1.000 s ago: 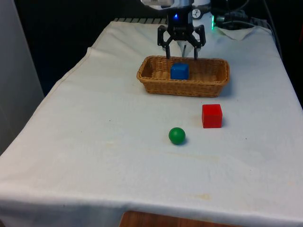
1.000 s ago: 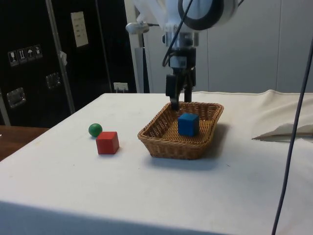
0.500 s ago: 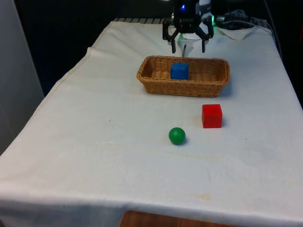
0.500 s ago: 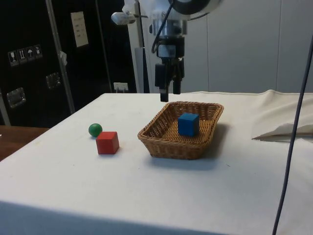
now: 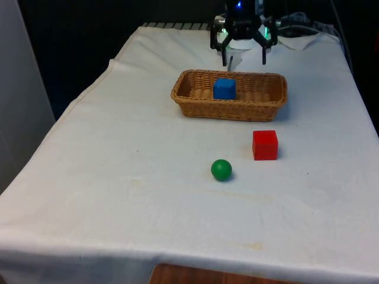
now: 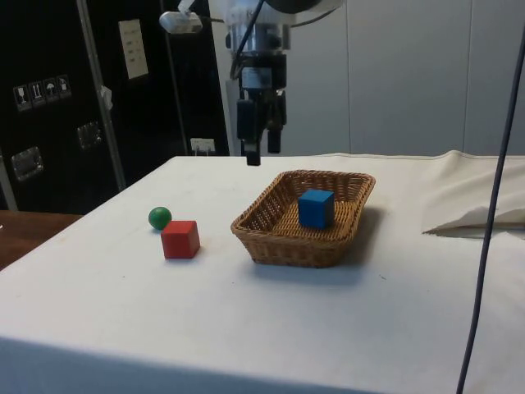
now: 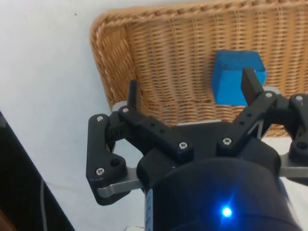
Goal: Place all non-red objects into the basket.
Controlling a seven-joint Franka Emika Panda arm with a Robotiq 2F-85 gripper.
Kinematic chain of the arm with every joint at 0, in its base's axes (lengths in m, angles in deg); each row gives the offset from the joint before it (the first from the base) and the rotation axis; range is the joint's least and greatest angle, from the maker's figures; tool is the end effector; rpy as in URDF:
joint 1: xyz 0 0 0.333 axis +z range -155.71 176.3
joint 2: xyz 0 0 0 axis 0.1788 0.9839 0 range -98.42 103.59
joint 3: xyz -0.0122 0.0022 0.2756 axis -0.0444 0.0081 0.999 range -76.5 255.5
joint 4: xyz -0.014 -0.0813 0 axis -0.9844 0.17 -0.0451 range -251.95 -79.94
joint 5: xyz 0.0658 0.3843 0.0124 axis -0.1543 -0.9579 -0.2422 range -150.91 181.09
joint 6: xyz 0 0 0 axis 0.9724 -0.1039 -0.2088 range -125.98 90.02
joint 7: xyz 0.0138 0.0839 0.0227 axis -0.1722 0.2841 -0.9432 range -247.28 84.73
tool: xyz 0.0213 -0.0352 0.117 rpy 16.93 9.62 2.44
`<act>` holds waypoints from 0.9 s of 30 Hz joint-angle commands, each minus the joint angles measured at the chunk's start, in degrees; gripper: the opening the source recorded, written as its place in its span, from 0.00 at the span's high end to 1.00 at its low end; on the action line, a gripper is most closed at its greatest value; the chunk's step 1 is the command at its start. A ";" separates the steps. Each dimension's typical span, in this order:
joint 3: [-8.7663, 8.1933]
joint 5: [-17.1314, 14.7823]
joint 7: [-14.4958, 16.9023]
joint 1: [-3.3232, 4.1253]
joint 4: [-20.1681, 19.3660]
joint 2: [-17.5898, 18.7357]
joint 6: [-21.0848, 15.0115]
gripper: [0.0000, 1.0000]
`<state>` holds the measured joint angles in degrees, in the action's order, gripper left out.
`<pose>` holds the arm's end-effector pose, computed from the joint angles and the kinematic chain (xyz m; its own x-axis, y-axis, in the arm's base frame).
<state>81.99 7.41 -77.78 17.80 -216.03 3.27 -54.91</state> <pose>0.4855 0.0000 0.2458 0.9973 -0.0476 0.0557 -0.0430 -0.9959 -0.0798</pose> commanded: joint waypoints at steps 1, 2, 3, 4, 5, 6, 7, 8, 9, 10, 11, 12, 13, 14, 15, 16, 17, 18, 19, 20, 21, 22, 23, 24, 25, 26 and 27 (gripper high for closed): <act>0.34 -0.52 0.23 0.23 0.92 0.69 0.52 0.00; 0.52 -0.52 0.17 0.23 1.43 1.09 0.57 0.00; 0.69 -0.52 0.06 0.23 1.95 1.55 0.63 0.00; 0.97 -0.46 0.00 0.23 2.86 2.29 0.69 0.00; 1.15 -0.40 -0.06 0.29 3.38 2.75 0.69 0.00; 1.09 -0.06 -0.06 0.11 2.92 2.41 0.17 0.00; 1.32 -0.40 -0.11 0.29 3.90 3.21 0.69 0.00; 1.49 -0.40 -0.17 0.29 4.35 3.67 0.74 0.00; 1.60 -0.34 -0.23 0.29 4.76 4.01 0.80 0.00; 1.89 -0.29 -0.23 0.29 5.67 4.87 0.92 0.00; 1.89 -0.29 -0.23 0.29 5.67 4.87 0.92 0.00; 2.01 -0.29 -0.17 0.29 6.07 5.27 1.03 0.00; 2.18 -0.17 -0.17 0.34 6.99 5.96 1.32 0.00; 2.23 -0.06 -0.17 0.34 7.45 6.25 1.55 0.00; 2.18 -0.06 -0.11 0.23 7.16 6.13 0.97 0.00; 2.29 0.00 -0.17 0.34 7.85 6.53 1.72 0.00; 2.35 0.00 -0.11 0.29 8.42 6.88 2.01 0.00; 2.35 0.00 0.06 0.23 9.05 7.22 2.41 0.00; 2.29 0.00 0.23 0.17 10.26 7.79 3.09 0.00; 2.23 0.06 0.34 0.17 10.89 8.08 3.61 0.00; 2.23 0.06 0.40 0.17 11.57 8.37 4.18 0.00; 2.18 0.06 0.52 0.17 12.26 8.65 4.76 0.00; 2.18 -0.06 0.40 0.23 11.34 8.19 3.67 0.00; 2.18 0.06 0.57 0.17 12.83 8.88 5.21 0.00; 2.18 0.06 0.69 0.17 13.58 9.22 5.90 0.00; 2.12 0.06 0.86 0.11 14.90 9.80 7.05 0.00; 2.12 0.06 0.86 0.11 14.90 9.80 7.05 0.00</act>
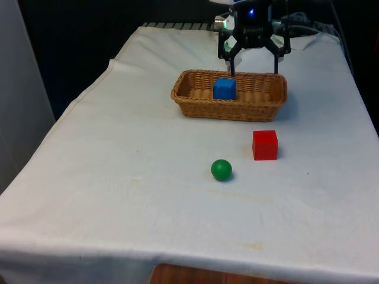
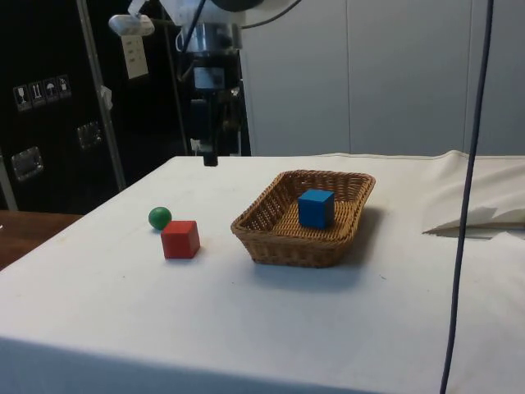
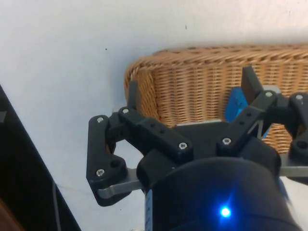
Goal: Place all non-red objects into the basket.
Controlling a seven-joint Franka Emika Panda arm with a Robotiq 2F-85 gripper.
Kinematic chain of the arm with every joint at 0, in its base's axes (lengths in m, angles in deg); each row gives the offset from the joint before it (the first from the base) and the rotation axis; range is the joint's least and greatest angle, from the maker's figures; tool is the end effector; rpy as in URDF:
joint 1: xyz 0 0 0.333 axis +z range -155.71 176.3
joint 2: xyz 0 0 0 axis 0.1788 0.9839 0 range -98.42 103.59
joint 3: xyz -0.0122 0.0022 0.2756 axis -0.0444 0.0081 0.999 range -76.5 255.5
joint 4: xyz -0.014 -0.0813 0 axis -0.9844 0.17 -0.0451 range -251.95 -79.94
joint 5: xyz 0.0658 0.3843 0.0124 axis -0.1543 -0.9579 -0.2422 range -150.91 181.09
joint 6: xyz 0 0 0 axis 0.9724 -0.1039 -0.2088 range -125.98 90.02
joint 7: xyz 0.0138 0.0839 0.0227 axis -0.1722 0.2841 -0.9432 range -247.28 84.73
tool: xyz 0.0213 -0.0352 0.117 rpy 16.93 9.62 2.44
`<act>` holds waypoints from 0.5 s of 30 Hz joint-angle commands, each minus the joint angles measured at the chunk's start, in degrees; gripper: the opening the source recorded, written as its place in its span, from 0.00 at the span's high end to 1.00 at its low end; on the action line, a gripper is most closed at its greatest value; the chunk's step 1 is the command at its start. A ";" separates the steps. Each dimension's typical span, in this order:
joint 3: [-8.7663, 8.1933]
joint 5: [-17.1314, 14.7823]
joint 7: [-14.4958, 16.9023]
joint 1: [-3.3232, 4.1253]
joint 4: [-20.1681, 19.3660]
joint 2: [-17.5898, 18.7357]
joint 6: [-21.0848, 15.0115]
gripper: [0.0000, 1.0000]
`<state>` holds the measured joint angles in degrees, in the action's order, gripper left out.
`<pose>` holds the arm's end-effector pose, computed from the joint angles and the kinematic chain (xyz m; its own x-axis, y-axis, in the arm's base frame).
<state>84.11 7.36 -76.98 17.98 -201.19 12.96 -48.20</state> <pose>0.5475 0.0240 0.2537 0.9994 0.0177 0.0314 0.0200 -0.9970 -0.0753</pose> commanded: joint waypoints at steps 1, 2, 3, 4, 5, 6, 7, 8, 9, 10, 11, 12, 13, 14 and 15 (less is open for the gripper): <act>0.00 0.06 0.17 -0.06 1.38 0.69 1.38 0.00; 0.00 0.06 0.29 -0.06 2.01 1.03 1.95 0.00; 0.00 0.06 0.34 -0.06 2.58 1.32 2.41 0.00; 0.00 0.00 0.17 0.00 1.95 0.92 1.55 0.00; 0.00 0.06 0.40 -0.06 3.09 1.60 2.81 0.00; 0.00 0.00 0.40 -0.06 3.84 2.12 3.32 0.00; 0.00 0.00 0.52 -0.06 5.16 2.98 4.18 0.00; 0.00 0.00 0.57 -0.06 5.84 3.50 4.53 0.00; 0.00 -0.06 0.63 -0.11 6.65 4.13 4.81 0.00; 0.00 -0.11 0.69 -0.17 7.39 4.76 5.10 0.00; 0.00 -0.11 0.69 -0.17 8.08 5.27 5.39 0.00; -0.06 0.00 0.46 -0.06 7.45 4.70 4.64 0.00; 0.00 -0.17 0.74 -0.23 9.63 6.65 5.79 0.00; -0.06 -0.17 0.80 -0.23 10.43 7.33 5.96 0.00; -0.06 -0.23 0.80 -0.29 11.12 7.91 6.19 0.00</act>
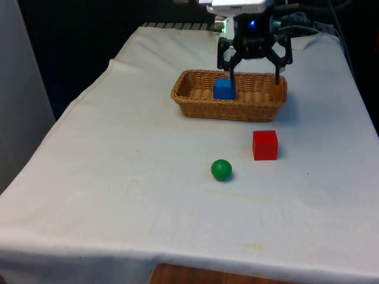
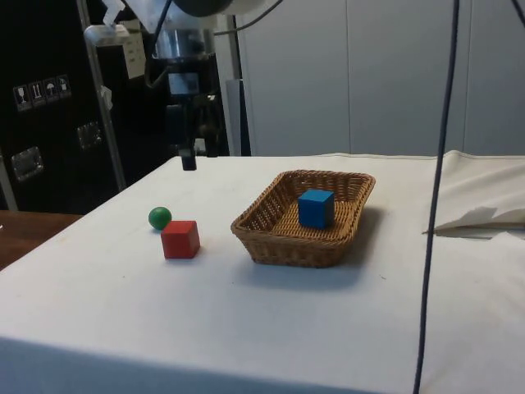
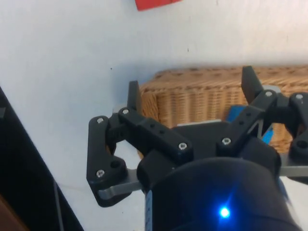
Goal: Place all non-red objects into the basket.
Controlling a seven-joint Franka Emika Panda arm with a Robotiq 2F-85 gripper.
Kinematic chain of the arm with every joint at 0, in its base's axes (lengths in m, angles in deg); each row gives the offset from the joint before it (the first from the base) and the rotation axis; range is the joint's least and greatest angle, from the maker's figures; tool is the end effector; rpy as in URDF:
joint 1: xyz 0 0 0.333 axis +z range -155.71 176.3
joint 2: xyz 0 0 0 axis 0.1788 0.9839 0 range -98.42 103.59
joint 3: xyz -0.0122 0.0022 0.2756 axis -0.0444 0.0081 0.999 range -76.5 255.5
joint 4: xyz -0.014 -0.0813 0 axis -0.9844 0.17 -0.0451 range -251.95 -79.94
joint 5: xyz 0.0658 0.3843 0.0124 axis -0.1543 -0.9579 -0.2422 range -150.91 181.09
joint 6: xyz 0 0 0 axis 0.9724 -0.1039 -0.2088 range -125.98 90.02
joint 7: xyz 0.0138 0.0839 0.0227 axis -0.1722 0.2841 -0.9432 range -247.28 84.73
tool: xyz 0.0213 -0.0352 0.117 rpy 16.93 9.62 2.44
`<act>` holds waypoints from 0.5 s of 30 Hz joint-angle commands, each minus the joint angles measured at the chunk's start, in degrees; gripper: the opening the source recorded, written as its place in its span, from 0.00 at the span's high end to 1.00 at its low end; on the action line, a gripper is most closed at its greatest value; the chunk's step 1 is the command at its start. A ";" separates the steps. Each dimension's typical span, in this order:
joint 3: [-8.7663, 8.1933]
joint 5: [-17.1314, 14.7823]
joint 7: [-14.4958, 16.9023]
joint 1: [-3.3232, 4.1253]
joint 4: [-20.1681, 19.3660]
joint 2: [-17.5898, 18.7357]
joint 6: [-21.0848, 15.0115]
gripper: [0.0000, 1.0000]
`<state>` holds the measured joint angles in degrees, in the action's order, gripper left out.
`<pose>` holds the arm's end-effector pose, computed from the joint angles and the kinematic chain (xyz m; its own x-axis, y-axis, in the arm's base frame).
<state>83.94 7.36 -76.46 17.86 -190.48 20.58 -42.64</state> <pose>0.5863 0.0253 0.2486 0.9994 0.0334 -0.0098 0.0326 -0.9970 -0.0707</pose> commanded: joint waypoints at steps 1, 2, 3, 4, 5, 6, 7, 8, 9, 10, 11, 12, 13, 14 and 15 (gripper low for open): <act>0.06 -0.23 0.34 -0.17 1.20 0.97 0.74 0.00; 0.06 -0.29 0.40 -0.23 1.95 1.66 0.92 0.00; 0.00 -0.29 0.46 -0.29 2.64 2.29 0.97 0.00; -0.06 -0.34 0.52 -0.34 3.27 2.86 1.09 0.00; -0.11 -0.34 0.63 -0.40 3.95 3.50 1.15 0.00; -0.29 0.00 0.17 -0.11 3.67 3.32 0.46 0.00; -0.23 -0.52 0.92 -0.57 5.33 4.64 1.26 0.00; -0.29 -0.57 1.03 -0.63 5.90 5.16 1.32 0.00; -0.34 -0.63 1.15 -0.69 6.42 5.61 1.26 0.00; -0.40 -0.69 1.32 -0.74 6.82 6.02 1.26 0.00; -0.46 -0.80 1.43 -0.80 7.22 6.42 1.26 0.00; -0.52 -0.92 1.60 -0.86 7.56 6.76 1.20 0.00; -0.69 -1.09 2.01 -0.97 8.14 7.45 0.80 0.00; -0.69 -1.09 2.01 -0.97 8.14 7.45 0.80 0.00; -0.86 -0.57 1.38 -0.57 7.73 7.05 0.80 0.00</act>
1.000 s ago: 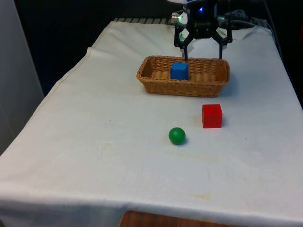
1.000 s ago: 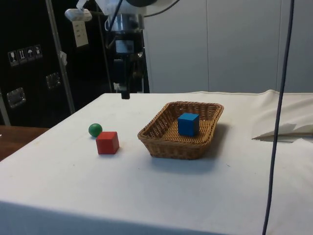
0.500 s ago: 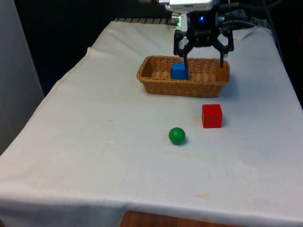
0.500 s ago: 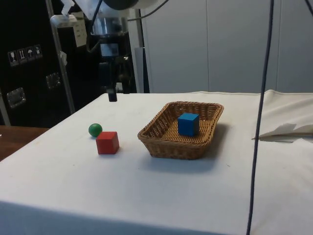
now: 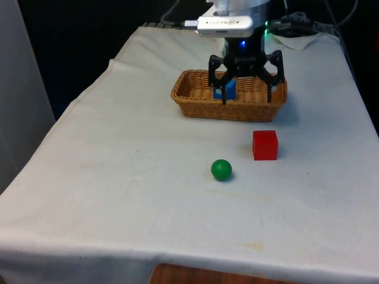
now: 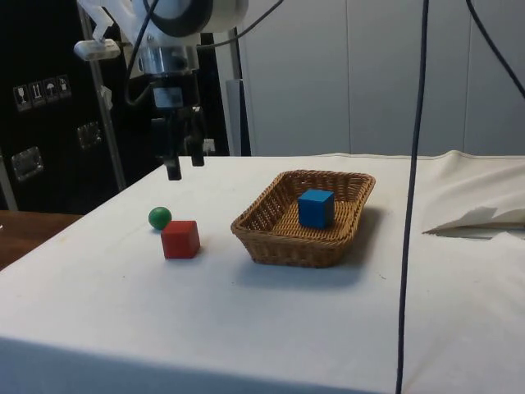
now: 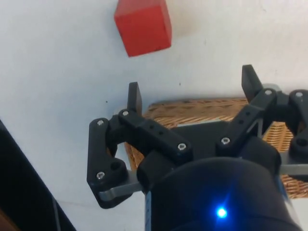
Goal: Place all non-red objects into the basket.
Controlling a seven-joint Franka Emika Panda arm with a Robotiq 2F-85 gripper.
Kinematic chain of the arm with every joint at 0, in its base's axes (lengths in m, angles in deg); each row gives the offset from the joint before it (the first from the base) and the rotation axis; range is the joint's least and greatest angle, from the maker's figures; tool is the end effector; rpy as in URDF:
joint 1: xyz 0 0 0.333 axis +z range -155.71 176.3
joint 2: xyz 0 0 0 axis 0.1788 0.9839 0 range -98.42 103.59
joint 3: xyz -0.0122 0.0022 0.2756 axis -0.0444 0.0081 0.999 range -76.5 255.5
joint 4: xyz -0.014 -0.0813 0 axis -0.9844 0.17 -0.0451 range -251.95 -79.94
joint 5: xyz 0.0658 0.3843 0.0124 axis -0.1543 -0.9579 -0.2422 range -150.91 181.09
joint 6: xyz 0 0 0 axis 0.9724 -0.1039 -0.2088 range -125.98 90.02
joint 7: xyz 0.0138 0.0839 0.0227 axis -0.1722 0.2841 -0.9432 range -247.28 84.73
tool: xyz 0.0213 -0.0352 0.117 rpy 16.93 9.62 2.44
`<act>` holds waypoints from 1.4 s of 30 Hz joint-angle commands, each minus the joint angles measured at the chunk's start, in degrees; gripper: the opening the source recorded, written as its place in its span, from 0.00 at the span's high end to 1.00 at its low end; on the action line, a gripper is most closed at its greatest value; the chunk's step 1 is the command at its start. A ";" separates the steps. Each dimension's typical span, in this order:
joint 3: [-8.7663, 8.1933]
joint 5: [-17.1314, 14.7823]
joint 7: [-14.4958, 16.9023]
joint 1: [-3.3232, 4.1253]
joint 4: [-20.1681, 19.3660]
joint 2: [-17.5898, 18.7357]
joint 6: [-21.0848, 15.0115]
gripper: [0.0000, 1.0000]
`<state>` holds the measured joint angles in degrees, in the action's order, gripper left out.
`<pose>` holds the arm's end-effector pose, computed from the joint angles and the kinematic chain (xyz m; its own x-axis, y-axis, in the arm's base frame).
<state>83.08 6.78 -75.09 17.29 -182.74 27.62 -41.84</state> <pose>0.6168 0.0130 0.2314 0.9994 0.0326 -0.0086 0.0320 -0.9975 -0.0623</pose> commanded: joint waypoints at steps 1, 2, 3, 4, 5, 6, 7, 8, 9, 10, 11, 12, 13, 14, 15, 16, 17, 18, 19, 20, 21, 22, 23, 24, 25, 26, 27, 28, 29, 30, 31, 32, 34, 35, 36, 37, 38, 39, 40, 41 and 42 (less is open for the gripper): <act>0.06 -0.63 0.80 -0.46 0.63 0.69 -0.17 0.00; -0.17 -0.86 1.26 -0.63 1.15 1.32 -0.57 0.00; -0.29 -0.92 1.43 -0.69 1.38 1.66 -0.80 0.00; -0.40 -1.03 1.60 -0.74 1.60 1.95 -1.03 0.00; -0.52 -1.15 1.83 -0.80 1.83 2.29 -1.26 0.00; -0.63 -1.32 2.12 -0.86 2.06 2.58 -1.49 0.00; -0.74 -1.43 2.35 -0.97 2.35 2.92 -1.66 0.00; -0.86 -1.89 2.81 -1.09 2.98 3.67 -2.12 0.00; -0.97 -2.12 3.09 -1.20 3.44 4.18 -2.35 0.00; -1.32 -1.55 2.64 -0.74 2.86 3.55 -2.01 0.00; -1.09 -2.35 3.38 -1.20 3.90 4.64 -2.46 0.00; -1.15 -2.46 3.55 -1.26 4.30 5.04 -2.64 0.00; -1.20 -2.64 3.72 -1.32 4.81 5.61 -2.86 0.00; -1.26 -2.86 3.95 -1.38 5.27 6.19 -3.15 0.00; -1.38 -3.27 4.30 -1.43 6.19 7.16 -3.55 0.00; -1.38 -3.27 4.30 -1.43 6.19 7.16 -3.55 0.00; -1.43 -3.50 4.53 -1.49 6.82 7.79 -3.72 0.00; -1.55 -3.84 4.87 -1.60 7.91 9.00 -4.07 0.00; -2.01 -3.27 4.30 -1.09 7.51 8.65 -3.90 0.00; -1.55 -4.01 4.98 -1.60 8.48 9.63 -4.30 0.00; -1.60 -4.24 5.21 -1.66 9.05 10.26 -4.53 0.00; -1.72 -4.53 5.39 -1.66 9.63 10.89 -4.70 0.00; -1.78 -4.70 5.56 -1.66 10.14 11.52 -4.81 0.00; -1.89 -5.04 5.79 -1.72 11.40 12.72 -5.04 0.00; -1.89 -5.21 5.90 -1.72 11.97 13.24 -5.16 0.00; -1.95 -5.39 5.96 -1.72 12.55 13.81 -5.27 0.00; -1.95 -5.56 6.07 -1.78 13.12 14.38 -5.39 0.00; -2.35 -5.10 5.61 -1.43 12.95 14.27 -5.27 0.00; -1.95 -5.61 6.13 -1.83 13.69 14.90 -5.50 0.00; -1.95 -5.67 6.19 -1.89 14.21 15.41 -5.56 0.00; -1.89 -5.90 6.30 -2.06 15.30 16.44 -5.67 0.00; -1.89 -5.90 6.30 -2.06 15.30 16.44 -5.67 0.00; -1.95 -6.59 6.82 -2.23 16.84 17.99 -5.84 0.00; -2.01 -6.82 6.99 -2.29 17.30 18.39 -5.84 0.00; -2.01 -6.99 7.10 -2.35 17.70 18.79 -5.84 0.00; -2.52 -6.47 6.59 -1.89 17.25 18.33 -5.61 0.00; -2.06 -7.16 7.28 -2.41 18.05 19.14 -5.84 0.00; -2.06 -7.39 7.45 -2.52 18.45 19.60 -5.79 0.00; -2.06 -7.96 7.91 -2.69 19.19 20.34 -5.73 0.00; -2.06 -8.25 8.14 -2.75 19.54 20.68 -5.67 0.00; -2.06 -8.54 8.42 -2.86 19.82 21.03 -5.61 0.00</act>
<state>80.51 -1.41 -67.12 14.94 -163.38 48.19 -47.46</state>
